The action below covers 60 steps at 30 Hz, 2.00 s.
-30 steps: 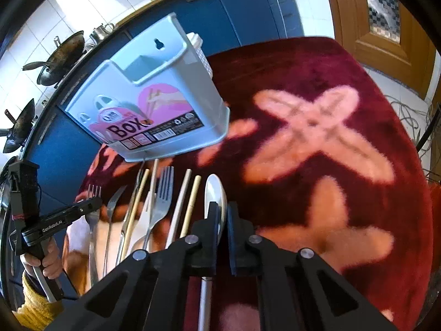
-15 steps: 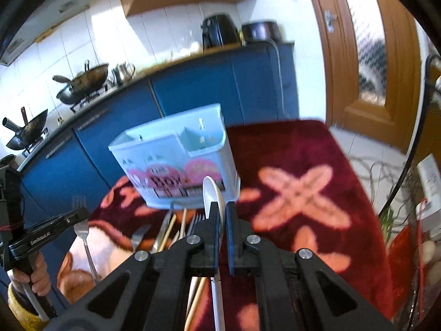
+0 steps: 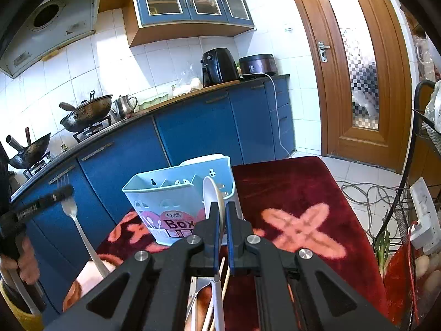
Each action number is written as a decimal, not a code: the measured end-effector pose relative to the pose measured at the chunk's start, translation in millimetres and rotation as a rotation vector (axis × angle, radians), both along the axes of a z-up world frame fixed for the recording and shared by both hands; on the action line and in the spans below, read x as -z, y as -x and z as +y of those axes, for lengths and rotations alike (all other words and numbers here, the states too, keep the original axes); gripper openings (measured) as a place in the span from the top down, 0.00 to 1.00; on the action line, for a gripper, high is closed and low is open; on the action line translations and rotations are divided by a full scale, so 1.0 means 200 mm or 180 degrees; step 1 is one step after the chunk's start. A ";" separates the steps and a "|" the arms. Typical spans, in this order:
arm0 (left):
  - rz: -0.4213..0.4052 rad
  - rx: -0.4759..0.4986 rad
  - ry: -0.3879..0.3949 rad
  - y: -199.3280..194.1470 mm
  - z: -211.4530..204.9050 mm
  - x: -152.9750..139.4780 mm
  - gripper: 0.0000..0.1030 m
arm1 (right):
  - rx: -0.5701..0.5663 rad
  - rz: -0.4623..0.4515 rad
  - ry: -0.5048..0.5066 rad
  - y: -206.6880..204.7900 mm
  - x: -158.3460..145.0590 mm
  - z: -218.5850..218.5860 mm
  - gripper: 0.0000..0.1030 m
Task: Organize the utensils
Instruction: 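Lift the white spoon with the right gripper while the left gripper grasps a metal fork, then lower the white spoon into the blue caddy and open the right gripper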
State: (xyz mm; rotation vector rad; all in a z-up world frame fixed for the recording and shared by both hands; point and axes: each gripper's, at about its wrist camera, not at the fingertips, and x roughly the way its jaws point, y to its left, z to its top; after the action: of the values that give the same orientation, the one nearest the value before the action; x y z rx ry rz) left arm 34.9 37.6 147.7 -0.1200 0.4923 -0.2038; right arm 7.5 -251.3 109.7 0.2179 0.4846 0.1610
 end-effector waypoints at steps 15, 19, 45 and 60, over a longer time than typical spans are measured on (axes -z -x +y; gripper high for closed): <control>-0.0569 -0.0362 -0.0401 -0.28 -0.01 -0.41 0.98 | 0.0026 -0.0150 -0.0021 -0.10 -0.04 -0.01 0.94; -0.0705 -0.0456 -0.0587 -0.35 -0.06 -0.47 0.98 | 0.0027 -0.0159 -0.0052 -0.14 -0.05 -0.02 0.94; -0.0318 -0.0202 -0.0697 -0.78 -0.27 -0.09 0.98 | 0.0356 -0.0900 -0.0123 -0.69 -0.17 0.05 0.94; -0.0186 -0.0018 -0.0525 -0.78 -0.28 0.06 0.97 | 0.0378 -0.0988 0.0155 -0.73 -0.02 0.15 0.94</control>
State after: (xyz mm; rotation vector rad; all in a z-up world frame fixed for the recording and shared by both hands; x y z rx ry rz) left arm 191.4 -18.7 135.9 0.0454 0.4487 -0.1600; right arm 152.5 -222.2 114.0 0.1694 0.1662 0.0648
